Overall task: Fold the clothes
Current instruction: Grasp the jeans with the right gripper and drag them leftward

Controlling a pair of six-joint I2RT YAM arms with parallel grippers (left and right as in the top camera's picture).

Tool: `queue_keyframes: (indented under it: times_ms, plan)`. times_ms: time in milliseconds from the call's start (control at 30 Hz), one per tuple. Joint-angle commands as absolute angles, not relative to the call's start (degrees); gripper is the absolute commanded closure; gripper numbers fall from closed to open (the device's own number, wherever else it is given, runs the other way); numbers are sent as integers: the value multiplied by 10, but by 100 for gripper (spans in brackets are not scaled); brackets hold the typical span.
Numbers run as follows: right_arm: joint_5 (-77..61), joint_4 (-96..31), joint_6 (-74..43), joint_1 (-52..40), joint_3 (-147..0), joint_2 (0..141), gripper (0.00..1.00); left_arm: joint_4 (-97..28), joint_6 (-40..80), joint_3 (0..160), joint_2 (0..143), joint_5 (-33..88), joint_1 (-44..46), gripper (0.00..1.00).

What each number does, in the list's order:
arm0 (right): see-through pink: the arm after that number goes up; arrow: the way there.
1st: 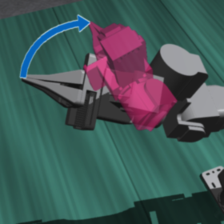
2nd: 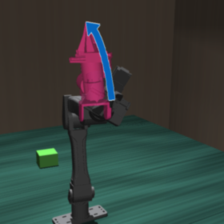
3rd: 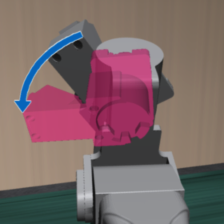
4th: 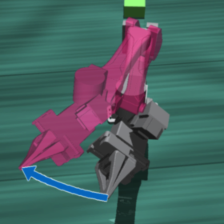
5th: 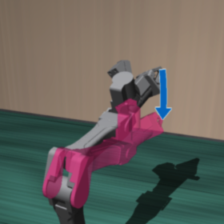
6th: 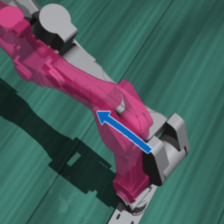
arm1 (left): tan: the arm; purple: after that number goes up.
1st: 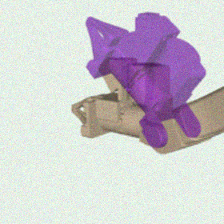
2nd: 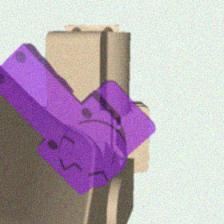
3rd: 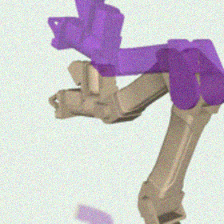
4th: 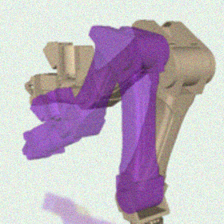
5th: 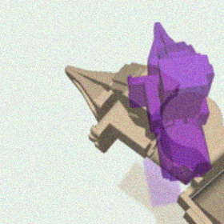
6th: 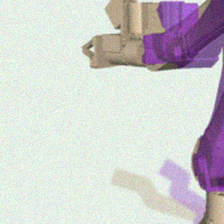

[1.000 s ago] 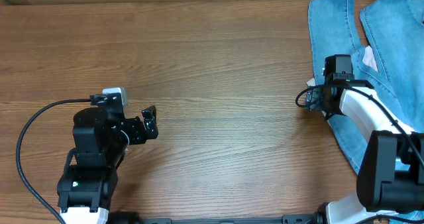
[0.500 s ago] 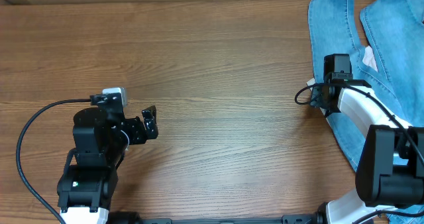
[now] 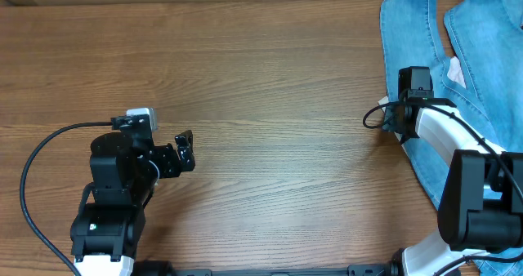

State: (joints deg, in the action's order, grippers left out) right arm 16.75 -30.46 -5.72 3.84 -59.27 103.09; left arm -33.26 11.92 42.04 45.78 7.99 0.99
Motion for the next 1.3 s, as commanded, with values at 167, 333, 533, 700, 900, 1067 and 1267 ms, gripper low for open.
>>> queue_keyframes:
  times_ms: [167,333,533,700,900,1067,1267]
  plan:
    - [173,-298,-60,43,-600,1038,49,-332,125,435,457,89,7,0]
    - [173,-295,-60,43,-599,1038,58,-332,125,435,457,89,7,0]
    - [173,-296,-60,43,-599,1038,86,-332,125,435,457,89,7,0]
    - [173,-337,-60,43,-633,1018,96,-330,125,435,457,89,7,0]
    - [136,-471,-42,-8,-789,943,96,-323,125,435,457,88,7,0]
    - [80,-514,-47,-132,-894,935,96,-311,125,435,457,88,7,0]
    - [74,-393,-49,-263,-895,962,95,-281,125,435,458,89,7,0]
